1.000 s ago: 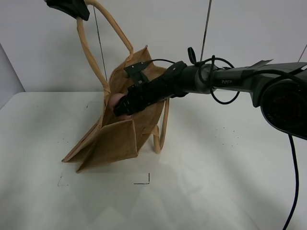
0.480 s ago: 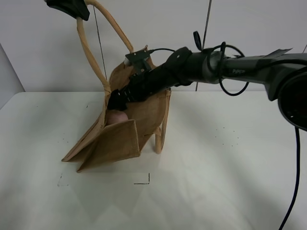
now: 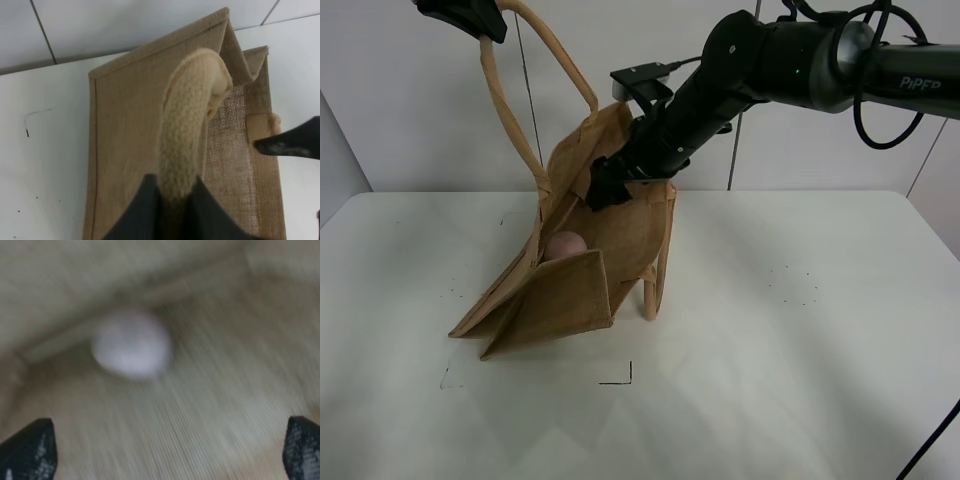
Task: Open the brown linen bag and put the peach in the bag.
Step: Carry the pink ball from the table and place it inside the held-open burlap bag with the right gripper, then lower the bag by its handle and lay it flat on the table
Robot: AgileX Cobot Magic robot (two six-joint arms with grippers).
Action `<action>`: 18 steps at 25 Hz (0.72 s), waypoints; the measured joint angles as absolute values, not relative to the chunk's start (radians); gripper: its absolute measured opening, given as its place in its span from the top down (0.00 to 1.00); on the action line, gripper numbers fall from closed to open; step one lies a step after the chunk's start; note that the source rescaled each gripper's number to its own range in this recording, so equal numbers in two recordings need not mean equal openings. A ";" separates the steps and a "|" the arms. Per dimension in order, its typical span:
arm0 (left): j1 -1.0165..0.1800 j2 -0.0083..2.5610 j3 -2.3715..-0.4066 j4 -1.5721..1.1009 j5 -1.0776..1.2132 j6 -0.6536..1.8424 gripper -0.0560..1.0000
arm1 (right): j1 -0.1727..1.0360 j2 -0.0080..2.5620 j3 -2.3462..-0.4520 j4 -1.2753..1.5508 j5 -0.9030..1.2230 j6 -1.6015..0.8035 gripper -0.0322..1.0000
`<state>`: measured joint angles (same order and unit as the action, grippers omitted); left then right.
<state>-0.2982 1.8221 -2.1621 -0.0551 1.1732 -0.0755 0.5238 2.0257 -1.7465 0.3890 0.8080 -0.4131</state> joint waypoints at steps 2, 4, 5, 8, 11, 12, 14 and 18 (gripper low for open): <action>-0.298 1.822 -2.162 -0.055 1.173 -0.075 0.95 | 0.511 2.027 -1.746 0.278 0.873 -0.297 0.00; -0.298 1.822 -2.162 -0.055 1.173 -0.075 0.95 | 0.492 2.027 -1.746 0.210 0.931 -0.221 0.00; -0.298 1.822 -2.162 -0.055 1.173 -0.075 0.95 | 0.478 2.027 -1.746 0.193 0.959 -0.199 0.00; -0.298 1.822 -2.162 -0.055 1.173 -0.075 0.95 | 0.423 2.027 -1.746 0.178 1.035 -0.169 0.00; -0.298 1.822 -2.162 -0.055 1.173 -0.075 0.95 | 0.353 2.027 -1.746 0.178 1.094 -0.155 0.00; -0.298 1.822 -2.162 -0.055 1.173 -0.075 0.95 | 0.326 2.027 -1.746 0.176 1.108 -0.155 0.00; -0.298 1.822 -2.162 -0.055 1.173 -0.075 0.95 | 0.274 2.027 -1.746 0.176 1.126 -0.155 0.00; -0.298 1.822 -2.162 -0.056 1.173 -0.075 0.95 | 0.161 2.027 -1.746 0.176 1.147 -0.155 0.00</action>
<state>-0.2982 1.8221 -2.1621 -0.0560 1.1732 -0.0755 0.1612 2.0266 -1.7465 0.1756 1.1467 -0.1552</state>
